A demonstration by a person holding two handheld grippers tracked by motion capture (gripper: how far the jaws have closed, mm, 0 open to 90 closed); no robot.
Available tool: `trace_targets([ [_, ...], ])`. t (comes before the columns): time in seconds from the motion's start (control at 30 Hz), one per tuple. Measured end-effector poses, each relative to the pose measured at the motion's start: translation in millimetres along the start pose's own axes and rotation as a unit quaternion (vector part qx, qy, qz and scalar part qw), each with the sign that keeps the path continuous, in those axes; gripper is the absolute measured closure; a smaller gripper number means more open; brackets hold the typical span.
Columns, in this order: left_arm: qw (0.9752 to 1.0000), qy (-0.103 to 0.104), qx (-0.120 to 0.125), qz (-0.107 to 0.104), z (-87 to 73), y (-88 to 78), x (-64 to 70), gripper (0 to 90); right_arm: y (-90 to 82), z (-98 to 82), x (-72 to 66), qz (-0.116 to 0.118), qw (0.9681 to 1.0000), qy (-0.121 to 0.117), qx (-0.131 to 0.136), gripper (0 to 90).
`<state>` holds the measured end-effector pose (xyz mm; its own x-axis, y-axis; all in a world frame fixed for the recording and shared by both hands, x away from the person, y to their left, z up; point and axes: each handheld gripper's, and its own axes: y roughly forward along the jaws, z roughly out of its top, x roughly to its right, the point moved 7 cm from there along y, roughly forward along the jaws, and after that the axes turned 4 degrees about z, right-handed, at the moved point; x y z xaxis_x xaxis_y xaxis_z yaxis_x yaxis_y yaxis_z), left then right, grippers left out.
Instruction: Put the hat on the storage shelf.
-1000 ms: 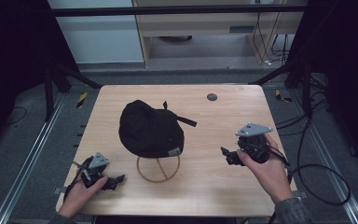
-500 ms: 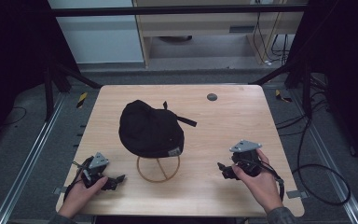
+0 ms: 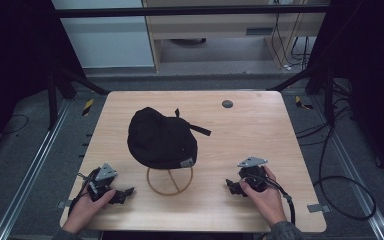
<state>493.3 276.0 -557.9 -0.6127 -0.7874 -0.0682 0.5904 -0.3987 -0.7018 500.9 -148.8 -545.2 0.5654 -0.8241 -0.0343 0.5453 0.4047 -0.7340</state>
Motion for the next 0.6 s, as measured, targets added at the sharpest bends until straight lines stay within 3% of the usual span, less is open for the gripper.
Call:
trace_targets([
  [0.23,1.0000,0.000,0.000,0.000,0.0,0.0,0.2,0.0,16.9,1.3,0.2,-0.009,0.9997,0.016,0.013,9.1],
  [0.4,1.0000,0.000,0.000,0.000,0.0,0.0,0.2,0.0,22.0,2.4,-0.3,-0.014,0.9990,0.020,0.038,5.2],
  [0.6,1.0000,0.001,0.000,-0.001,0.0,0.0,0.4,0.0,22.0,2.3,-0.3,-0.015,0.9990,0.020,0.037,5.2],
])
